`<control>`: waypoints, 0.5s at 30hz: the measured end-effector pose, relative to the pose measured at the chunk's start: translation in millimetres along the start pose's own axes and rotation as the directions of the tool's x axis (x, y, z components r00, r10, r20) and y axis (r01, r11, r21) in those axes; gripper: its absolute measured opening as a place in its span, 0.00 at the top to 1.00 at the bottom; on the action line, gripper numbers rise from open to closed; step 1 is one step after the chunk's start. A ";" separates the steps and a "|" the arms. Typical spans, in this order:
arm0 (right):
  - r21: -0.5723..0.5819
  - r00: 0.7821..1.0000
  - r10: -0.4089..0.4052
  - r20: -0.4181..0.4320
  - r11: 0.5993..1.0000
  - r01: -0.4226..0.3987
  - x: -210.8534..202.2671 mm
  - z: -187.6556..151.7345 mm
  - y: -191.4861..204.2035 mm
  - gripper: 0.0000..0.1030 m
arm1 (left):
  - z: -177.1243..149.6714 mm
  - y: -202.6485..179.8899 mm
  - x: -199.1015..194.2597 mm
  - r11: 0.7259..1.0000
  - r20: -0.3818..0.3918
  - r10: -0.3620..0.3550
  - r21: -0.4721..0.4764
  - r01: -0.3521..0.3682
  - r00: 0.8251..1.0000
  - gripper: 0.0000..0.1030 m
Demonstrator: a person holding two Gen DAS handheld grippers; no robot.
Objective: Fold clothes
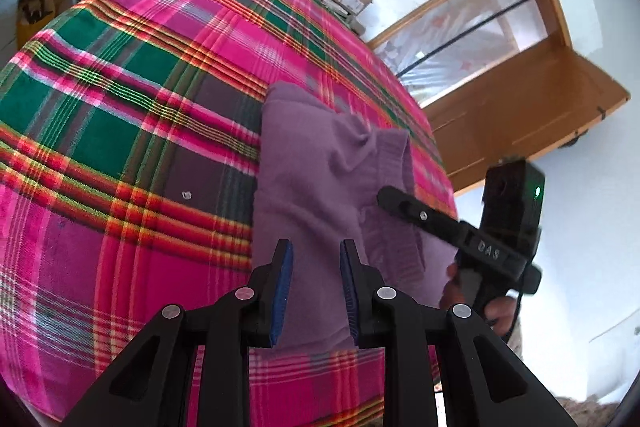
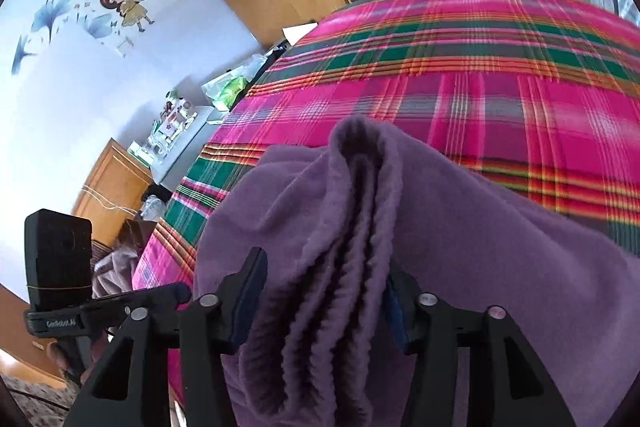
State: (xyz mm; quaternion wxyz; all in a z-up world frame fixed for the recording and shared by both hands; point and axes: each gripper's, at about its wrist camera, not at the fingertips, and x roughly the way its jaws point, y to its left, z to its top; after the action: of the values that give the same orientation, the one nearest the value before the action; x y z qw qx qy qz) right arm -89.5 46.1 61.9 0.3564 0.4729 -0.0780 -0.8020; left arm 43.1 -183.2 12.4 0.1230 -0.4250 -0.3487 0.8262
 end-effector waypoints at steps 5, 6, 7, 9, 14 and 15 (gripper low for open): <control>0.109 0.997 0.064 0.050 0.992 -0.069 -19.7 -3.2 -14.0 0.81 | -3.5 4.3 8.3 1.000 -0.032 0.012 -0.001 -0.013 0.999 0.76; 0.148 0.994 0.095 0.060 0.984 -0.103 -24.3 -3.9 -19.1 0.81 | -4.2 5.8 9.7 1.000 -0.039 0.013 -0.005 -0.013 0.999 0.76; 0.194 0.990 0.124 0.067 0.972 -0.135 -27.5 -6.5 -26.4 0.81 | -4.9 7.2 11.2 1.000 -0.046 0.014 -0.009 -0.014 0.999 0.76; 0.273 0.984 0.159 0.076 0.946 -0.174 -31.9 -13.5 -42.4 0.81 | -5.8 9.8 13.6 1.000 -0.057 0.011 -0.015 -0.012 0.998 0.76; 0.283 0.994 0.101 0.050 0.953 -0.111 -24.3 -27.3 -58.5 0.79 | -7.1 8.4 14.9 1.000 -0.066 0.006 -0.003 -0.006 0.998 0.76; 0.278 0.994 0.094 0.055 0.955 -0.106 -24.3 -27.2 -59.6 0.79 | -7.6 7.9 14.7 1.000 -0.066 0.008 0.001 -0.008 0.998 0.76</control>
State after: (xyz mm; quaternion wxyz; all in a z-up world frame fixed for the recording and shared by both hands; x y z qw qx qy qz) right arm -89.7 111.3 36.7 0.3243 0.4975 -0.2218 -0.7734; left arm 40.9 -178.0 -5.0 0.1313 -0.4536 -0.3423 0.8123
